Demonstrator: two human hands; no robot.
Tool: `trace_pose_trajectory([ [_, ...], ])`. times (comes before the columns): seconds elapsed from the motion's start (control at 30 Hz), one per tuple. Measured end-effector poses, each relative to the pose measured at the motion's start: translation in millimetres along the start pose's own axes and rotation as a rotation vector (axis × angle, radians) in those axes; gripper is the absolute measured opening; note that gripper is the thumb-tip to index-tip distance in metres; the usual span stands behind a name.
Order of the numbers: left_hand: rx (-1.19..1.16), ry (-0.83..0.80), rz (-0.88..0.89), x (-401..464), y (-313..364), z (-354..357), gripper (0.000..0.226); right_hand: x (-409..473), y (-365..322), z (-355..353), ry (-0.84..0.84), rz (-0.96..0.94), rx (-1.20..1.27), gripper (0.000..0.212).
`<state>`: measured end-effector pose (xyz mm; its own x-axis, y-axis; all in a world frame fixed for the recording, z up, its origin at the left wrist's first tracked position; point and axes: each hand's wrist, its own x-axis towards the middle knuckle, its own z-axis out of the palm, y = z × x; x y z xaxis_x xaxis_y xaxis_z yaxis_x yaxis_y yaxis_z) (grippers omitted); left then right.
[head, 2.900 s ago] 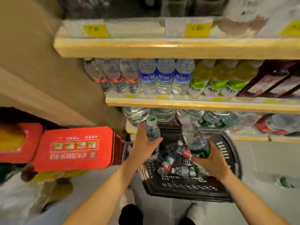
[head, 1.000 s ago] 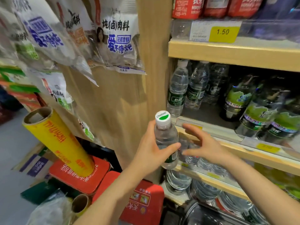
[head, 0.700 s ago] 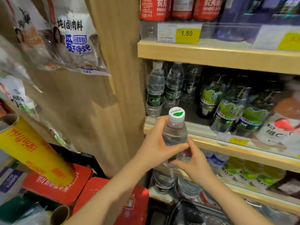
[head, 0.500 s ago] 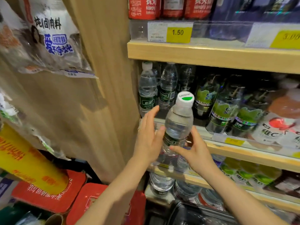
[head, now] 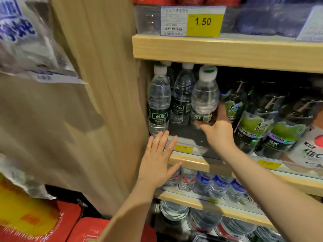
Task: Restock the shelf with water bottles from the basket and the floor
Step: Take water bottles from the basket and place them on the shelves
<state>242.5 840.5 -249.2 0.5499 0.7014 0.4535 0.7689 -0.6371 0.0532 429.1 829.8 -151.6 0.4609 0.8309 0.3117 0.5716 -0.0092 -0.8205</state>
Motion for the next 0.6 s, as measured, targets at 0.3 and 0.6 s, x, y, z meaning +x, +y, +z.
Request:
trace_pose_trajectory([
  [0.3,0.007,0.038,-0.004,0,-2,9,0.075,30,4,39,0.081,0.237,-0.257,0.079],
  [0.6,-0.004,0.055,0.000,0,-2,10,0.077,30,11,38,-0.063,0.276,-0.456,0.097],
])
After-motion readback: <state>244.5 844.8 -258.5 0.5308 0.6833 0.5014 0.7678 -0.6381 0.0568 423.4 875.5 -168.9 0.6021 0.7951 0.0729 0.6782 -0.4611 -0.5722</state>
